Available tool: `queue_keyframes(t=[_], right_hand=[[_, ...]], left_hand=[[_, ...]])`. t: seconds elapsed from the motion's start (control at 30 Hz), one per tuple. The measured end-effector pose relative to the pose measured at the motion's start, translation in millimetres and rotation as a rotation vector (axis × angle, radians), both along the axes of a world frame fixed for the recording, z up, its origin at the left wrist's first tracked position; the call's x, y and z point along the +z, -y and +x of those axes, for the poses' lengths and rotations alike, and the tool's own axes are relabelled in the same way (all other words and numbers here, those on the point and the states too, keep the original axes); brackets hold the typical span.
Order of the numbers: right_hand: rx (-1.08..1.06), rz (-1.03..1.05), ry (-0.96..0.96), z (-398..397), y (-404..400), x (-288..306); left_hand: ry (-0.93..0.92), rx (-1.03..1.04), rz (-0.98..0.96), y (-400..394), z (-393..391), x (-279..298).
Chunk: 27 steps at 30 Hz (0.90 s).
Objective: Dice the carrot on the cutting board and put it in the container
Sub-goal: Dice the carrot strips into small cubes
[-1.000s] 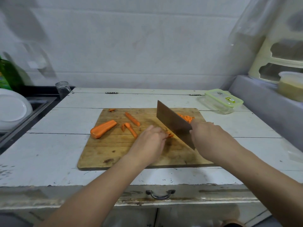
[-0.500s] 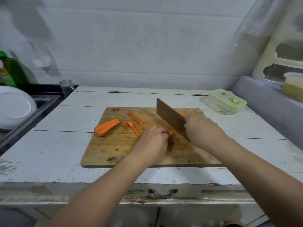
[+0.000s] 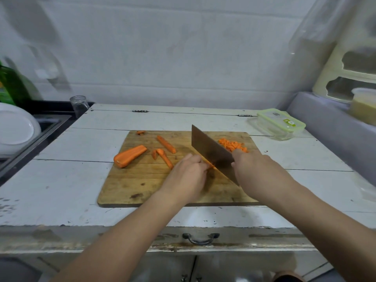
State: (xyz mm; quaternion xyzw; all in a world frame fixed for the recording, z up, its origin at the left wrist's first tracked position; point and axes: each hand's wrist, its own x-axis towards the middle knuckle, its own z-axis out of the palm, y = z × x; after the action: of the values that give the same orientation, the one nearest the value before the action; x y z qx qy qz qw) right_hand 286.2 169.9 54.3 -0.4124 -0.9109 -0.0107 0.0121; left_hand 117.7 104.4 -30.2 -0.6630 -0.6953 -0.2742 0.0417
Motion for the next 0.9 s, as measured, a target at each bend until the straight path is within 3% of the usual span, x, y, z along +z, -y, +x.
queue_keyframes(t=[0.27,0.63,0.9], right_hand=[[-0.027,-0.006,-0.035,-1,-8,3],[0.113,0.053,-0.002,-23,-28,13],[-0.097,0.002,-0.040,-2,-50,3]], left_hand=[[-0.003,-0.002,-0.008,-2,-3,-2],[0.004,0.007,-0.014,-1,-3,-3],[0.015,-0.001,-0.003,-3,-7,-9]])
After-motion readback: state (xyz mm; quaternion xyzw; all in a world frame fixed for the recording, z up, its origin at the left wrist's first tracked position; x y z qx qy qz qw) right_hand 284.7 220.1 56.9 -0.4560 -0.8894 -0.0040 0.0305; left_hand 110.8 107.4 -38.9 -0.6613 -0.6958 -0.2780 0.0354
